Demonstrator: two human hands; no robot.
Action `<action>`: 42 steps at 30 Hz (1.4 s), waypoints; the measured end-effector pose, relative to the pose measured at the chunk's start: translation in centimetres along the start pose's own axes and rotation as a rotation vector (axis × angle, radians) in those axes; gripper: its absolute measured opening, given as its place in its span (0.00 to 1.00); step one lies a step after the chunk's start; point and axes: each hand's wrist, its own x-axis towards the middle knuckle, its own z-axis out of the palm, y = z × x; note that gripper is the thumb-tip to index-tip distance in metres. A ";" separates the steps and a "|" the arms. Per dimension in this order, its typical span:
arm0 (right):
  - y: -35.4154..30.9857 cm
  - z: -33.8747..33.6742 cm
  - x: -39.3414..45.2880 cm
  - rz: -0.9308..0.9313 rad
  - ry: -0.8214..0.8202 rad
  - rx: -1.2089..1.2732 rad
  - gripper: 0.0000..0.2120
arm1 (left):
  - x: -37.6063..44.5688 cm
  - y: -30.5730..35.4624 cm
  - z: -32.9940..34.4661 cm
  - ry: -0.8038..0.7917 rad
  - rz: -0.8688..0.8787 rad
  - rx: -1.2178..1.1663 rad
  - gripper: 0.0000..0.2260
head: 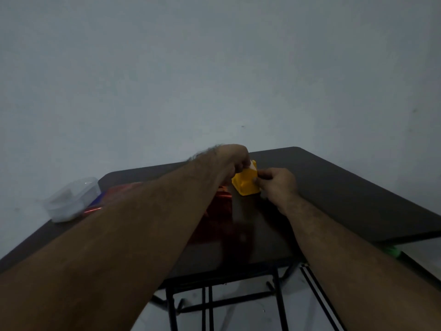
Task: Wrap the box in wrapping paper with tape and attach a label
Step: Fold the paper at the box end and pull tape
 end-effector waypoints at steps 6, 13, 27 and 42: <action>0.2 0.0 0.2 0.040 -0.011 0.065 0.14 | -0.5 -1.1 1.2 0.093 0.058 0.035 0.19; 0.4 -0.1 0.5 0.057 0.065 0.132 0.21 | -0.4 -4.3 3.8 0.101 0.019 -0.072 0.07; -1.9 0.3 -3.1 -0.363 0.351 0.058 0.15 | -5.2 -3.1 -3.8 0.028 0.222 -0.432 0.12; -15.8 6.2 -9.3 0.221 -0.431 0.810 0.11 | -10.8 -9.7 -13.5 -0.084 0.266 -0.780 0.08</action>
